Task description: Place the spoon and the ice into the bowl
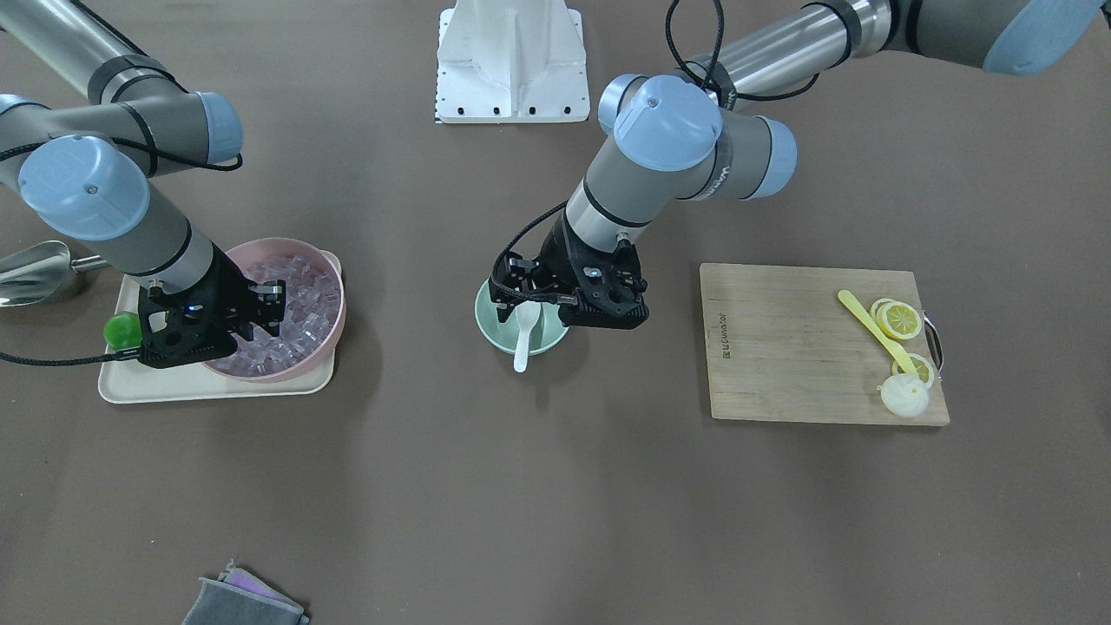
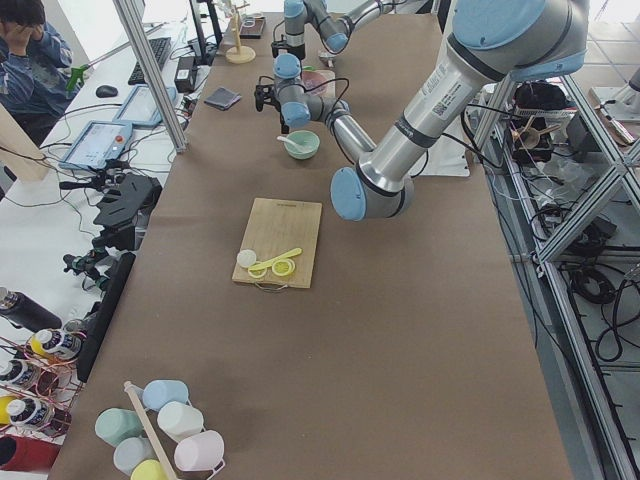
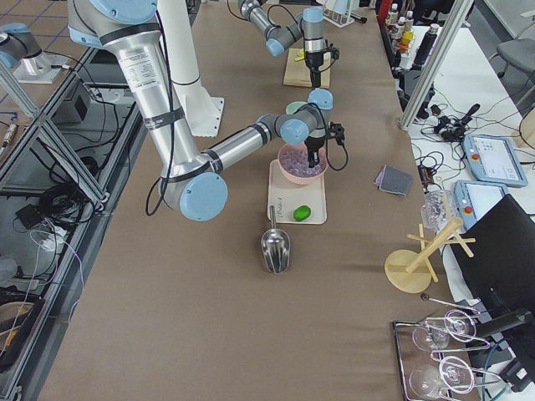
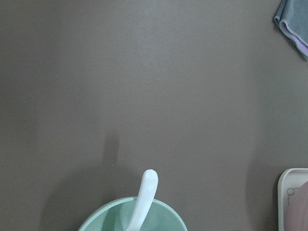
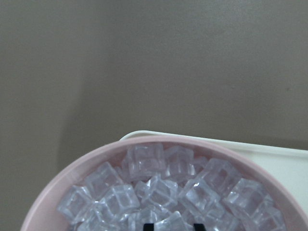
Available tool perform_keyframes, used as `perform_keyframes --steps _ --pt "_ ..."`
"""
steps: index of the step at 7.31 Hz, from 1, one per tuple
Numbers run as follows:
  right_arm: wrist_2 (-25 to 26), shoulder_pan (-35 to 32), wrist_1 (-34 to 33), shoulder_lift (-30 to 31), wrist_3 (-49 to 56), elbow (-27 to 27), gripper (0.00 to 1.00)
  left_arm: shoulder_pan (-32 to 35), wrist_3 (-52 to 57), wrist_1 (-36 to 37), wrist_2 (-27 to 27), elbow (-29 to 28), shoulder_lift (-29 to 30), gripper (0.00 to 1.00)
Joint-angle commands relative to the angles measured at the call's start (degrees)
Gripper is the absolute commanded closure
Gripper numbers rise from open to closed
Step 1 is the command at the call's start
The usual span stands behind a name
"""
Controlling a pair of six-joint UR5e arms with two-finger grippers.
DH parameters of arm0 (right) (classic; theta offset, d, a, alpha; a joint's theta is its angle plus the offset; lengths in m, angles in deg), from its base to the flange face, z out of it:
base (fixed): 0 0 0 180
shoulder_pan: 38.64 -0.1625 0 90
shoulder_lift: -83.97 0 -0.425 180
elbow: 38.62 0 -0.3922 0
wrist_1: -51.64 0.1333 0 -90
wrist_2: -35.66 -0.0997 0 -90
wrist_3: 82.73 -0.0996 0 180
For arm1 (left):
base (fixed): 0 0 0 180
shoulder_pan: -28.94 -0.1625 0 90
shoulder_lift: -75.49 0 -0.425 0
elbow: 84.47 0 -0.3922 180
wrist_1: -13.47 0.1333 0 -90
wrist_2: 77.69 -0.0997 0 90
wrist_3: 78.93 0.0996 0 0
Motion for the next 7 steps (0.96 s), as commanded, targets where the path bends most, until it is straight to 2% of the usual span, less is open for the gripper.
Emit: perform_keyframes --steps 1,3,4,5,7 --pt "-3.84 -2.34 0.07 0.0 0.26 0.75 1.0 0.03 0.01 -0.07 0.0 0.01 -0.06 0.13" --pt "-4.55 -3.05 -0.81 -0.7 -0.69 3.9 1.0 0.47 0.1 -1.21 0.0 0.88 -0.84 0.13" --pt "-4.03 -1.39 -0.55 -3.14 -5.58 4.0 1.0 3.17 0.62 -1.12 0.78 3.84 -4.68 0.13" --pt "-1.94 2.28 -0.2 -6.73 -12.15 3.65 1.0 6.15 4.89 -0.95 3.75 7.88 -10.02 0.13" --pt "7.09 10.71 -0.02 -14.37 -22.89 0.42 1.0 13.18 17.19 -0.95 11.13 9.67 -16.91 0.05"
